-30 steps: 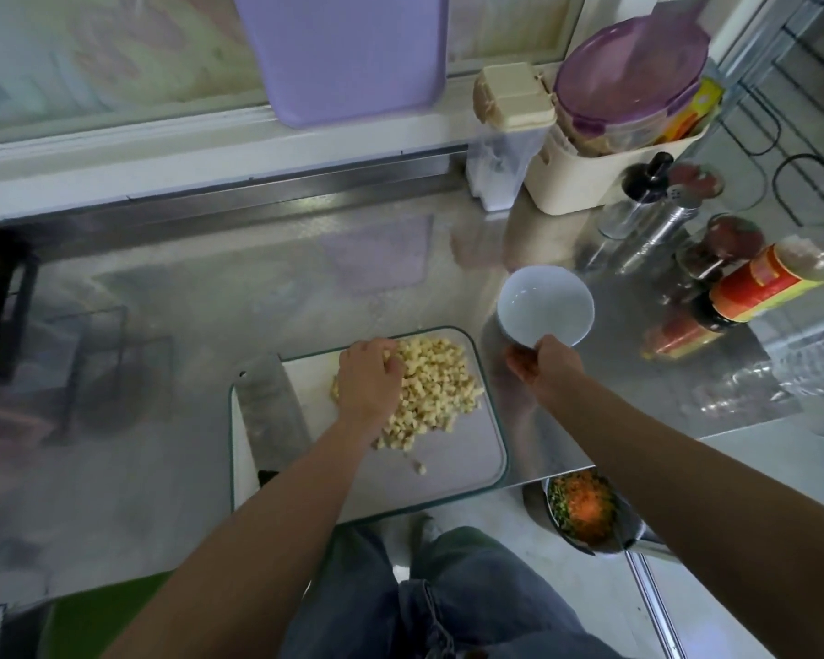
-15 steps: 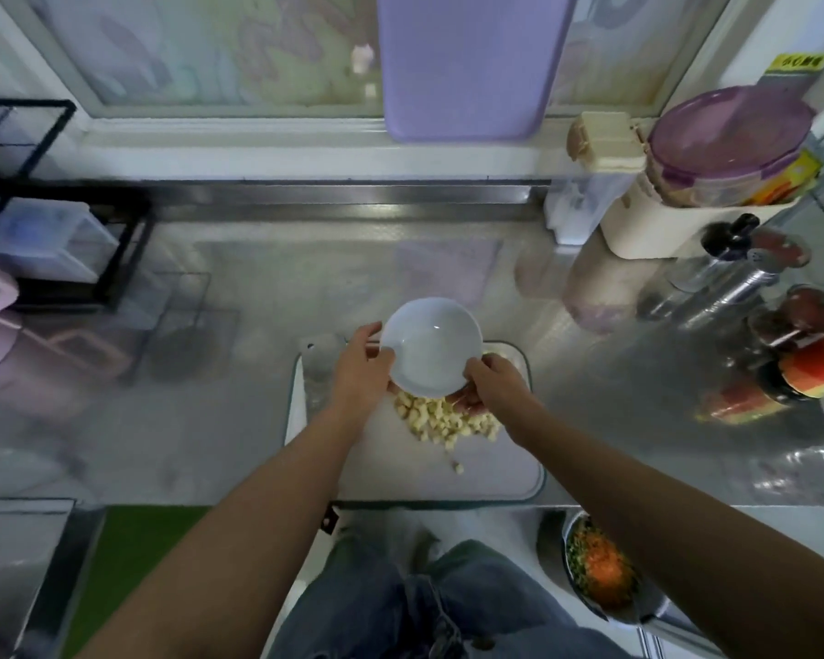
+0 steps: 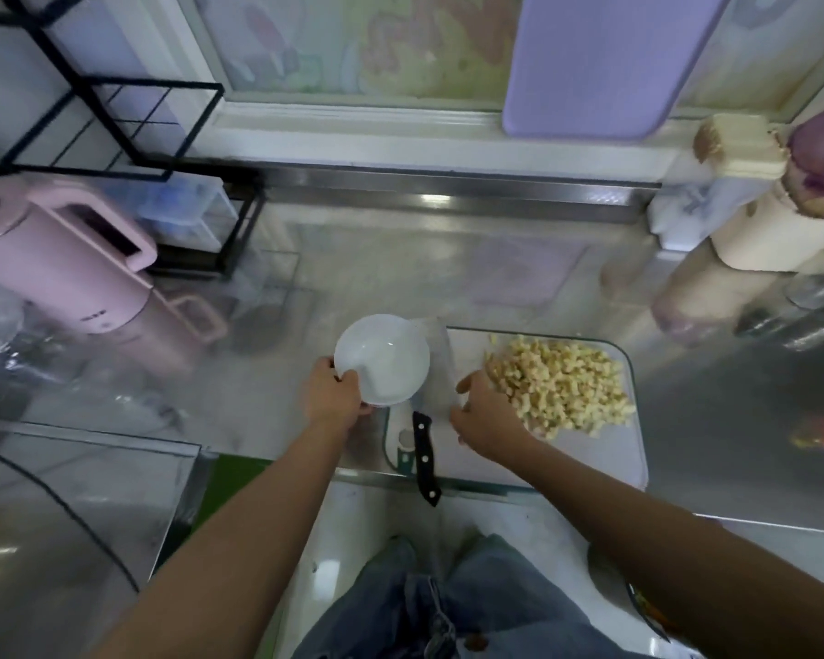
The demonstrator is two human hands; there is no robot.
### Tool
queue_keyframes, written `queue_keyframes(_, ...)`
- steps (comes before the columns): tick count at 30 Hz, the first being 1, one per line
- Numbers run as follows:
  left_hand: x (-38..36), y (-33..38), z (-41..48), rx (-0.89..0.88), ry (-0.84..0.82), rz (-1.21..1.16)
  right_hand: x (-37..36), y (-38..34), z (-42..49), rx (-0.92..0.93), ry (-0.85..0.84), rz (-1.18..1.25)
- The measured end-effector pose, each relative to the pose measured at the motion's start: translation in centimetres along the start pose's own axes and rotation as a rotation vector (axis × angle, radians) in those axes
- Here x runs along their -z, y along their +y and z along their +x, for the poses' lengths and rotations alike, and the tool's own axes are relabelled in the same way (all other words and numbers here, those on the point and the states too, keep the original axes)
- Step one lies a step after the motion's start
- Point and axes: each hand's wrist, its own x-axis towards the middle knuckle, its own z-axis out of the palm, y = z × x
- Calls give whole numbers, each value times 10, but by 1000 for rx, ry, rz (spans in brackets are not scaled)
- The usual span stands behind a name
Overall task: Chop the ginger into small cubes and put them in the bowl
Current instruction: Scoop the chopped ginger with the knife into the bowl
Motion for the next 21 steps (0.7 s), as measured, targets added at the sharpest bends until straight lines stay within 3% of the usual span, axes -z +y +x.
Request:
queue_keyframes(7, 8, -8, 8, 80, -80, -45, -33, -11, -4, 62, -64, -292)
queue_keyframes(17, 10, -20, 18, 59, -154, -2, -46, -15, -12, 68, 50, -184)
queue_keyframes(21, 8, -21, 21, 52, -171, -20, -35, -20, -18, 14, 251, -36)
